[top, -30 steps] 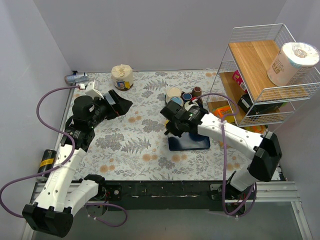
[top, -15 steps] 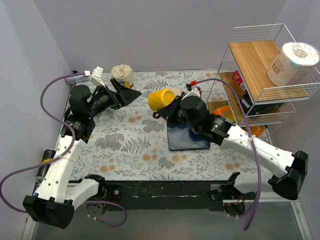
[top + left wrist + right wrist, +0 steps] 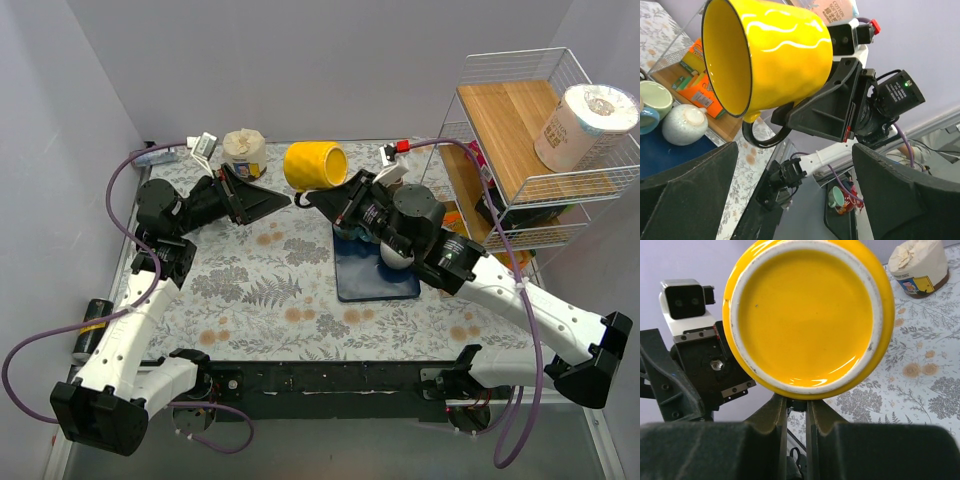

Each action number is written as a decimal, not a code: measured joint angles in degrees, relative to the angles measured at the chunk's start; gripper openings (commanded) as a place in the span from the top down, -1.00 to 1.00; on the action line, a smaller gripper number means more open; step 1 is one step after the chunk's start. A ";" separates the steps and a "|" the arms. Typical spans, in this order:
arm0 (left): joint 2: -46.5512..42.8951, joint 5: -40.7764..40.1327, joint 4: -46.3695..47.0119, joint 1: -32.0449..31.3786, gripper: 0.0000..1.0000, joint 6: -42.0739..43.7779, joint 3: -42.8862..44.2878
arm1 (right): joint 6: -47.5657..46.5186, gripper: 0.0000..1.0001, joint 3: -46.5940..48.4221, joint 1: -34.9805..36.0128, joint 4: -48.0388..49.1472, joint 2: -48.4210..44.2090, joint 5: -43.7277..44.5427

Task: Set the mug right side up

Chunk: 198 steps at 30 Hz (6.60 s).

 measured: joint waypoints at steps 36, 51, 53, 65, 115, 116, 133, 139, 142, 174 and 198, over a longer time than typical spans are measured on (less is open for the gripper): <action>8.11 1.79 42.14 -4.31 0.18 -19.39 -7.91 | 1.46 0.97 -2.56 -0.39 15.87 -0.55 -12.17; 9.16 2.58 48.81 -4.52 0.26 -19.43 -11.69 | -3.89 0.97 -8.02 -1.20 21.75 -1.77 -16.37; 9.70 2.75 50.29 -4.72 0.28 -19.37 -11.85 | -4.66 0.97 -8.55 -1.20 22.01 -2.19 -16.50; 10.88 1.62 54.71 -5.03 0.88 -20.09 -12.79 | -8.76 0.97 -10.19 -1.09 22.49 -4.11 -18.23; 30.29 -64.52 -41.83 -4.94 1.00 29.86 10.49 | -3.23 -0.75 -8.52 -0.28 -26.99 -2.23 4.26; 31.30 -64.89 -41.57 -4.96 1.00 30.42 11.28 | -3.37 -0.75 -8.07 -0.33 -27.87 -2.01 4.44; 46.62 -68.08 -36.00 -4.96 1.00 38.21 17.49 | -4.24 -0.75 -5.40 -1.60 -34.10 0.76 3.30; 48.46 -68.81 -34.73 -4.96 0.83 39.32 17.55 | -4.57 -0.76 -5.40 -3.54 -34.62 0.90 2.03; 49.11 -69.75 -33.18 -4.96 0.50 39.80 17.55 | -4.94 -0.76 -5.40 -4.17 -35.15 0.94 1.49; 14.97 -48.33 -31.89 -4.96 -0.97 33.33 11.87 | -37.13 -0.70 -3.82 -13.16 -19.34 17.86 4.63; 10.23 -41.40 -37.55 -4.96 -0.96 30.51 9.55 | -48.19 -0.64 -3.30 -19.32 -8.74 28.70 -6.54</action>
